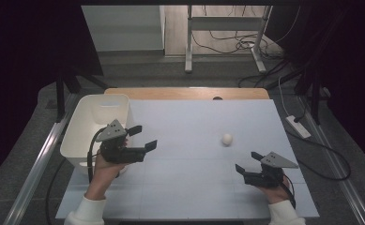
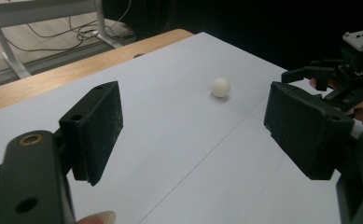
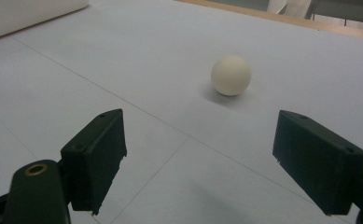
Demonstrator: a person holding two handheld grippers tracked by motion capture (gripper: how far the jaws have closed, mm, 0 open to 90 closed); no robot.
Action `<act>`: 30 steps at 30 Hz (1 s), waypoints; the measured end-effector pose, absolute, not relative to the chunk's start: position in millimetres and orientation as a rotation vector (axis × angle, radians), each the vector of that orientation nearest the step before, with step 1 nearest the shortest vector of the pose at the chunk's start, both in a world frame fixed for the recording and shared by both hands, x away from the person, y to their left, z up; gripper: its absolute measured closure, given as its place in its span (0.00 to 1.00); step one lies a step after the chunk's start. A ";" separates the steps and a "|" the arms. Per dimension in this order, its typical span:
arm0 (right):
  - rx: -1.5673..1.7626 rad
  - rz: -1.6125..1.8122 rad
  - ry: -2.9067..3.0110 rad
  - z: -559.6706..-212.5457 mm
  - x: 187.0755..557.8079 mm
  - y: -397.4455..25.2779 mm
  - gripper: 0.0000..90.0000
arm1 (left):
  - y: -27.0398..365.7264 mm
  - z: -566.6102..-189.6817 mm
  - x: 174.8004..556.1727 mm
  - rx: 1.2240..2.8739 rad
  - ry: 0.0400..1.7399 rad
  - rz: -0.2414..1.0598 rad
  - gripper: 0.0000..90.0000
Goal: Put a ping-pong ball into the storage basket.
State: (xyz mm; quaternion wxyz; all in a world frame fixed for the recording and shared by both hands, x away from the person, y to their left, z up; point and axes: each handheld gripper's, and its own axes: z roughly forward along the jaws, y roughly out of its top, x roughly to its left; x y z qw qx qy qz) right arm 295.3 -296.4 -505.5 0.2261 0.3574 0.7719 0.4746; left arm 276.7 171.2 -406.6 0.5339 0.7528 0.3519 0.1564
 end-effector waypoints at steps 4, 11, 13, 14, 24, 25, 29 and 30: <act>0.987 1.302 2.128 -504.8 295.3 -296.6 0.19 | 160.3 -406.7 275.7 1.818 0.809 0.369 0.23; 0.992 1.312 2.130 -505.5 295.6 -296.6 0.20 | 140.8 -412.3 275.8 1.868 0.788 0.347 0.22; 0.986 1.310 2.135 -505.8 296.6 -296.5 0.20 | 134.9 -413.7 277.3 1.885 0.785 0.350 0.22; 0.987 1.312 2.138 -506.1 296.8 -296.8 0.19 | 132.3 -414.5 278.6 1.888 0.782 0.345 0.22; 0.980 1.344 2.143 -505.4 297.5 -298.7 0.20 | 108.4 -426.6 289.7 1.931 0.784 0.326 0.22; 0.981 1.353 2.141 -505.1 297.6 -299.2 0.20 | 106.1 -427.7 291.3 1.928 0.787 0.319 0.23; 0.983 1.360 2.148 -505.8 298.9 -299.8 0.20 | 98.8 -429.7 297.5 1.939 0.788 0.313 0.23; 0.981 1.365 2.153 -506.1 298.9 -299.7 0.20 | 96.5 -430.1 300.6 1.944 0.789 0.316 0.23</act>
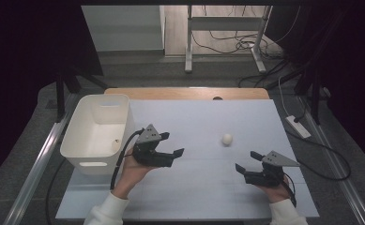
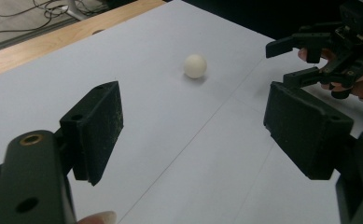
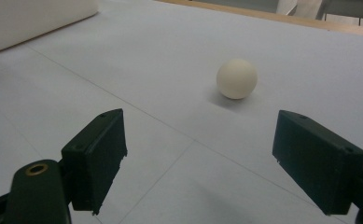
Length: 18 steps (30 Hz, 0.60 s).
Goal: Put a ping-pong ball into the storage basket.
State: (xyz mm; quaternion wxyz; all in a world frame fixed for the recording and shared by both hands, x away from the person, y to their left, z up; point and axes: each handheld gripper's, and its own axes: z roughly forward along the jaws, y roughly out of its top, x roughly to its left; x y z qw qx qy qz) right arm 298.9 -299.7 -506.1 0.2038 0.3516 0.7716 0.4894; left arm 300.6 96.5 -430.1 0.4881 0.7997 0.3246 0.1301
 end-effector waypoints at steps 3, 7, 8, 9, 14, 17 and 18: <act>0.977 1.369 2.153 -505.6 298.1 -299.6 0.20 | 91.8 -432.0 308.1 1.928 0.794 0.287 0.23; 0.970 1.367 2.153 -505.2 297.1 -299.6 0.20 | 85.4 -434.0 314.8 1.924 0.797 0.272 0.23; 0.968 1.367 2.153 -505.2 297.0 -299.6 0.20 | 83.2 -434.3 316.9 1.929 0.797 0.275 0.23; 0.970 1.369 2.152 -505.2 297.1 -299.6 0.20 | 81.3 -434.8 319.1 1.930 0.795 0.273 0.23; 0.978 1.367 2.155 -505.9 298.1 -298.7 0.20 | 71.4 -436.5 328.6 1.954 0.791 0.262 0.23; 0.980 1.366 2.154 -506.0 298.1 -298.7 0.20 | 65.7 -438.3 333.3 1.967 0.785 0.262 0.23; 0.979 1.366 2.155 -506.0 298.1 -298.7 0.20 | 64.1 -439.1 334.5 1.969 0.785 0.263 0.23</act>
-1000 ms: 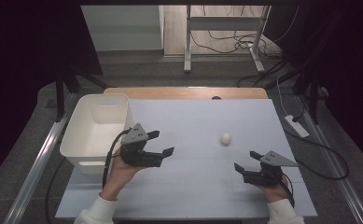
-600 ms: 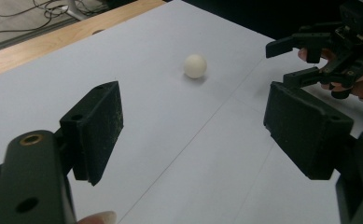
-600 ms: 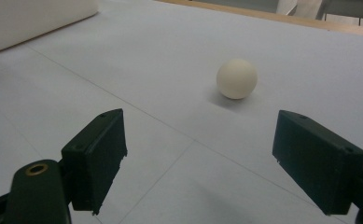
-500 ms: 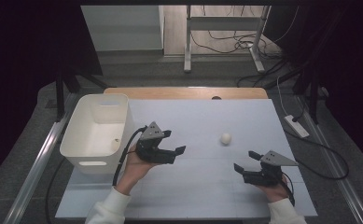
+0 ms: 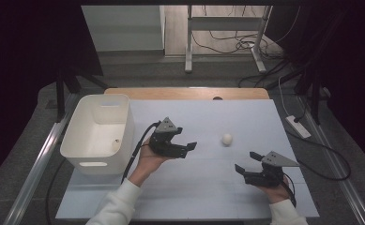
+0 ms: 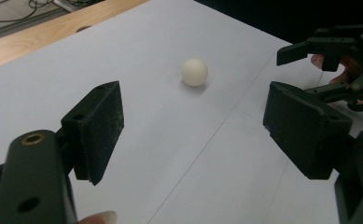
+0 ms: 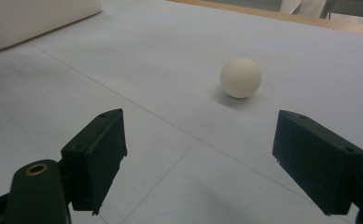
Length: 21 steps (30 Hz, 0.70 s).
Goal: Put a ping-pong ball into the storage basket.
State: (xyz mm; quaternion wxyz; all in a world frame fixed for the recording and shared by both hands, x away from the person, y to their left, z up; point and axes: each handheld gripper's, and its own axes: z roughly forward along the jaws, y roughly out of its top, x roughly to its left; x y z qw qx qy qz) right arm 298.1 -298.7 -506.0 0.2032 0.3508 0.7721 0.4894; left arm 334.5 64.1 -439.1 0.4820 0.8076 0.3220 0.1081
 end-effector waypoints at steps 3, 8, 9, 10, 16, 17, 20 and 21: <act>0.978 1.364 2.156 -506.1 297.9 -298.7 0.20 | 60.5 -441.2 336.8 1.959 0.797 0.288 0.24; 0.970 1.365 2.159 -505.6 297.3 -298.7 0.20 | 54.6 -444.4 342.6 1.980 0.798 0.278 0.24; 0.970 1.365 2.160 -505.5 297.2 -298.7 0.20 | 52.9 -445.2 344.3 1.986 0.799 0.275 0.24; 0.974 1.365 2.161 -505.5 297.1 -298.5 0.20 | 51.7 -445.6 345.7 1.991 0.798 0.275 0.24; 0.975 1.368 2.162 -505.9 297.4 -298.4 0.20 | 43.7 -447.1 351.6 2.008 0.781 0.270 0.24; 0.976 1.367 2.161 -506.0 297.6 -298.4 0.20 | 42.6 -447.3 352.5 2.012 0.777 0.270 0.24; 0.977 1.367 2.163 -506.1 297.6 -298.3 0.20 | 40.7 -448.1 354.3 2.015 0.773 0.269 0.24; 0.976 1.367 2.163 -506.1 297.6 -298.2 0.20 | 39.8 -448.5 355.2 2.016 0.773 0.266 0.24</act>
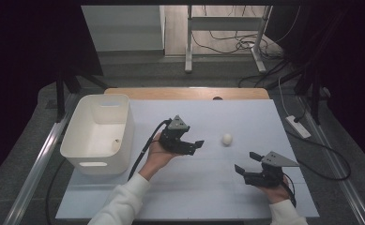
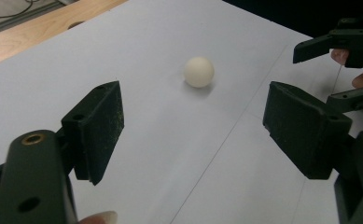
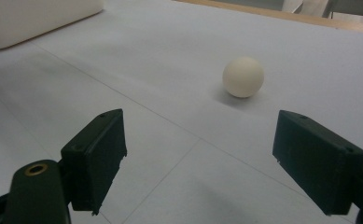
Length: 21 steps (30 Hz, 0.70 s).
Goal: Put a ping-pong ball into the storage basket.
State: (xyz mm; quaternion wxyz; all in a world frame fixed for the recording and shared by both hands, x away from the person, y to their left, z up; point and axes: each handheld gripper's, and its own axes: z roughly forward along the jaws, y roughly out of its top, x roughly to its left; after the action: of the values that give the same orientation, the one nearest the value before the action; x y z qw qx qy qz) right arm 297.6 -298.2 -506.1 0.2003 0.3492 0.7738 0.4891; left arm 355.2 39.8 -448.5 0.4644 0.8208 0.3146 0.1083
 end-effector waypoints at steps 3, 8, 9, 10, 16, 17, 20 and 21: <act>0.978 1.366 2.163 -506.0 297.4 -297.9 0.20 | 35.8 -449.9 358.4 2.020 0.769 0.262 0.24; 0.977 1.366 2.162 -506.1 297.6 -297.8 0.20 | 30.1 -450.1 362.5 2.032 0.763 0.258 0.24; 0.978 1.366 2.161 -506.2 297.6 -297.7 0.20 | 28.3 -450.5 364.2 2.037 0.760 0.258 0.24; 0.977 1.366 2.161 -506.2 297.7 -297.7 0.20 | 26.5 -451.0 366.0 2.039 0.762 0.256 0.24; 0.985 1.364 2.162 -506.4 297.5 -298.0 0.20 | 14.2 -455.7 373.6 2.050 0.745 0.256 0.24; 0.986 1.364 2.161 -506.5 297.4 -297.9 0.20 | 11.2 -456.5 374.7 2.057 0.739 0.254 0.24; 0.982 1.363 2.163 -506.6 297.3 -297.9 0.20 | 6.9 -457.7 377.0 2.065 0.730 0.256 0.23; 0.982 1.360 2.163 -506.5 297.2 -298.0 0.20 | 5.3 -458.1 378.3 2.064 0.732 0.253 0.24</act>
State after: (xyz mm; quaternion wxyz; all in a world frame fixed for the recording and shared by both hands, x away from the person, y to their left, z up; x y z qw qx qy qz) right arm 297.2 -298.0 -506.5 0.2007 0.3514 0.7742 0.4867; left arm 378.3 5.3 -458.1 0.4516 0.8353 0.2964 0.1025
